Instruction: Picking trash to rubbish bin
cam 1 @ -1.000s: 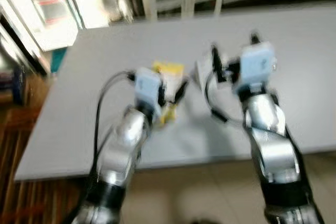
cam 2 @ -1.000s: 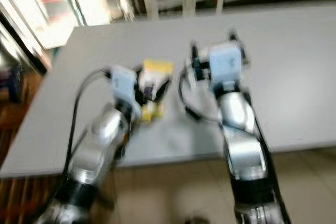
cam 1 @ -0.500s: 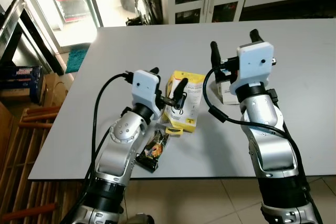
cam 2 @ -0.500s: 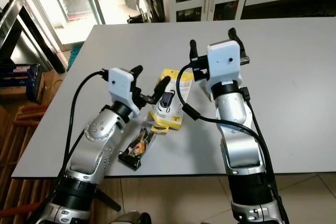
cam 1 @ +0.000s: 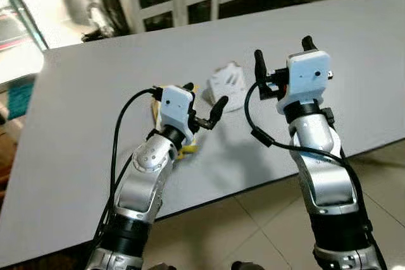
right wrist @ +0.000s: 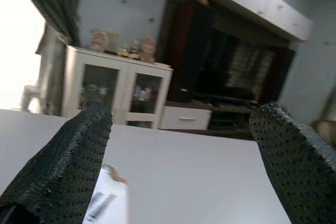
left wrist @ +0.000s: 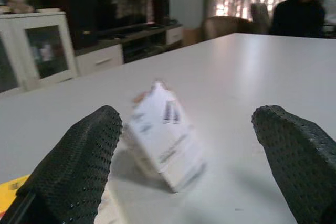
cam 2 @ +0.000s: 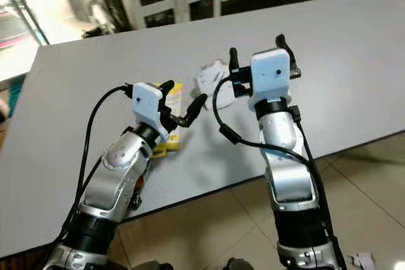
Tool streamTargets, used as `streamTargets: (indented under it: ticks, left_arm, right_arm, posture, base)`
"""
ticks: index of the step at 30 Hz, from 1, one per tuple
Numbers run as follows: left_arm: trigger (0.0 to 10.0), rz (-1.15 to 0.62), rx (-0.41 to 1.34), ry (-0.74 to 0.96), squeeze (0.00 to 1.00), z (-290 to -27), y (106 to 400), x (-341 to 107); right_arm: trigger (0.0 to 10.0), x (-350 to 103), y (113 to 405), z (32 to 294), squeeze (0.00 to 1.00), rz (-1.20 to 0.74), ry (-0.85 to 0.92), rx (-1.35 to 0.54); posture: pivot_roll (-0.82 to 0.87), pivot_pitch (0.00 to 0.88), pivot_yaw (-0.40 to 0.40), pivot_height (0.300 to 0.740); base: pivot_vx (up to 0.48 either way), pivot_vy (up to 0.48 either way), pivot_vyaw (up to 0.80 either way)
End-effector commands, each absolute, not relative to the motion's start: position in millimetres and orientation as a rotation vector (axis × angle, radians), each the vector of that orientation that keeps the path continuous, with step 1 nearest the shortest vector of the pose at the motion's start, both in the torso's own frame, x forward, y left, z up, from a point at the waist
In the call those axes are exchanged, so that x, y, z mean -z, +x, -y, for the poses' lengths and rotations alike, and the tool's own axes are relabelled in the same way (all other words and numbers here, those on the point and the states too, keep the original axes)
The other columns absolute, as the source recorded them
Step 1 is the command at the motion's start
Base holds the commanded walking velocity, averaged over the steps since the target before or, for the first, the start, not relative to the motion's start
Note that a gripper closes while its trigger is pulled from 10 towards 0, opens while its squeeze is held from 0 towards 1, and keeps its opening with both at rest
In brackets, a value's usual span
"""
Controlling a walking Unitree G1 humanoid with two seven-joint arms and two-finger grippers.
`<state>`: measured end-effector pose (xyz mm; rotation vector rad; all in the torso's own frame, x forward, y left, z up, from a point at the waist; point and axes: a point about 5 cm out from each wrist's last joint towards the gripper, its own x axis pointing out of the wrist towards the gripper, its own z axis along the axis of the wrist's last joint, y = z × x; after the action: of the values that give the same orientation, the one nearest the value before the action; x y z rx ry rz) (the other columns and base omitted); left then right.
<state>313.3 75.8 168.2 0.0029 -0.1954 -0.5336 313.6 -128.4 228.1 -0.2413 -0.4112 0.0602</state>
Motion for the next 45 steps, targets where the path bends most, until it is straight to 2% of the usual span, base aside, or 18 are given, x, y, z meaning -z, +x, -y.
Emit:
streamTargets:
  ticks: [1, 11, 17, 21, 41, 45]
  left_arm:
    - [10.0, 0.199, 0.529, -0.005, 0.0, -79, 312, -170]
    - [10.0, 0.191, 0.522, 0.004, 0.0, -80, 312, -169]
    - [10.0, 0.184, 0.523, 0.013, 0.0, -80, 310, -168]
    - [10.0, 0.176, 0.522, 0.02, 0.0, -83, 309, -167]
    - [10.0, 0.15, 0.498, 0.039, 0.0, -89, 308, -166]
    - [10.0, 0.15, 0.495, 0.027, 0.0, -90, 308, -166]
  right_arm:
    - [10.0, -226, 314, 127, 0.0, 0.396, -0.231, -0.066]
    - [10.0, -224, 313, 126, 0.0, 0.393, -0.254, -0.071]
    - [10.0, -222, 312, 125, 0.0, 0.381, -0.246, -0.064]
    - [10.0, -220, 312, 125, 0.0, 0.373, -0.235, -0.062]
    - [10.0, -218, 311, 120, 0.0, 0.367, -0.229, -0.072]
    - [10.0, -217, 311, 119, 0.0, 0.365, -0.231, -0.075]
  posture:
    - [-0.05, 0.073, 0.054, 0.74]
    - [-0.05, 0.08, 0.056, 0.74]
    - [-0.04, 0.094, 0.059, 0.74]
    - [-0.03, 0.105, 0.063, 0.74]
    - [-0.02, 0.112, 0.066, 0.74]
    - [-0.02, 0.113, 0.066, 0.74]
  base:
    - [0.0, 0.0, 0.0]
    - [0.0, 0.0, 0.0]
    - [0.0, 0.0, 0.8]
    - [0.0, 0.0, 0.13]
    - [0.0, -0.45, 0.0]
    - [0.0, 0.0, 0.0]
